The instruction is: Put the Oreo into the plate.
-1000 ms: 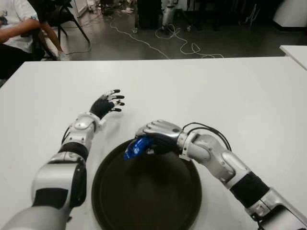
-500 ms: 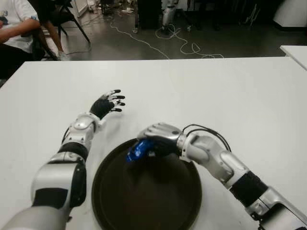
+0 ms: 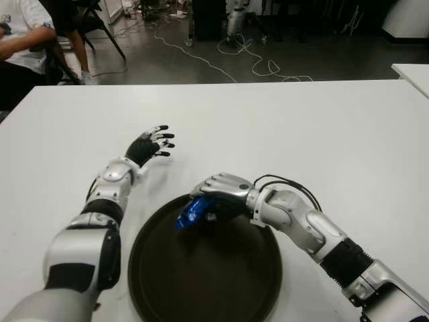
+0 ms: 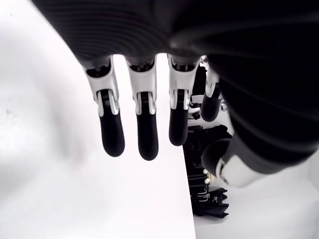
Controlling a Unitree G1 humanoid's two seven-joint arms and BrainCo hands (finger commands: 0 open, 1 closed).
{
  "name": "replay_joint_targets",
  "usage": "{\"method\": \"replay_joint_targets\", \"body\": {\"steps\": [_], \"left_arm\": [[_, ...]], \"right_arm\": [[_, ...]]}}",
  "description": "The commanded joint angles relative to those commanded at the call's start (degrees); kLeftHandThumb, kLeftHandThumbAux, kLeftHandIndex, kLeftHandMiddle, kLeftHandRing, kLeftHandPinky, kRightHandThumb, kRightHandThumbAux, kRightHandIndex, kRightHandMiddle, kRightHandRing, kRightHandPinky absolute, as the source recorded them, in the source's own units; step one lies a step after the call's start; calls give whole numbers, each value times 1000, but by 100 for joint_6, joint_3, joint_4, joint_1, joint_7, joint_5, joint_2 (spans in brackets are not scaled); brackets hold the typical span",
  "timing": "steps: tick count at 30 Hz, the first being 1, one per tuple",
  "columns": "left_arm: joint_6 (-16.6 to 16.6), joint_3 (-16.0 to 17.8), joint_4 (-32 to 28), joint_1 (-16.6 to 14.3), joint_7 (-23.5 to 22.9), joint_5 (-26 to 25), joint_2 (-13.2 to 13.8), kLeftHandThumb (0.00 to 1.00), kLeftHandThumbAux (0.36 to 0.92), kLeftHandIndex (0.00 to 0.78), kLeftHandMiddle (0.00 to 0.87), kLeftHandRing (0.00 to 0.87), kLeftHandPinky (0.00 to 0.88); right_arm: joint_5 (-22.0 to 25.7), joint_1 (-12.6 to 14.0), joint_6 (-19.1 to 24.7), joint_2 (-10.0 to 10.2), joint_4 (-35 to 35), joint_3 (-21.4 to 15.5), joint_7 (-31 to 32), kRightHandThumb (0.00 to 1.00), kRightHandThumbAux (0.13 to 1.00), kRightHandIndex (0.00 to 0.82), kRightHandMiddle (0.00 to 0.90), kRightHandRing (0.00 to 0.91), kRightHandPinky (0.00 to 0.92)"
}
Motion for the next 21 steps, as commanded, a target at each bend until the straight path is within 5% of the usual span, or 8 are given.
{"method": "replay_joint_targets", "body": {"steps": [9,17,21], "left_arm": [[15,25,-7,4,-20,-36,-7,0,654,136,217,260,315],[64,-8,-17,-14,44,-15,-11,0,656,129,216,256,302],[62,-23,-14,-12,29,-5,1,0,656,129,217,255,298]], "right_arm": [[156,46,-4,-29,-232,-43,245,683,733,426,730,754,776],[201,506,258,58,-886,-67,263,681,734,425,730,760,776],[372,417,142,3,-841,-100,377,679,736,424,728,758,772]]}}
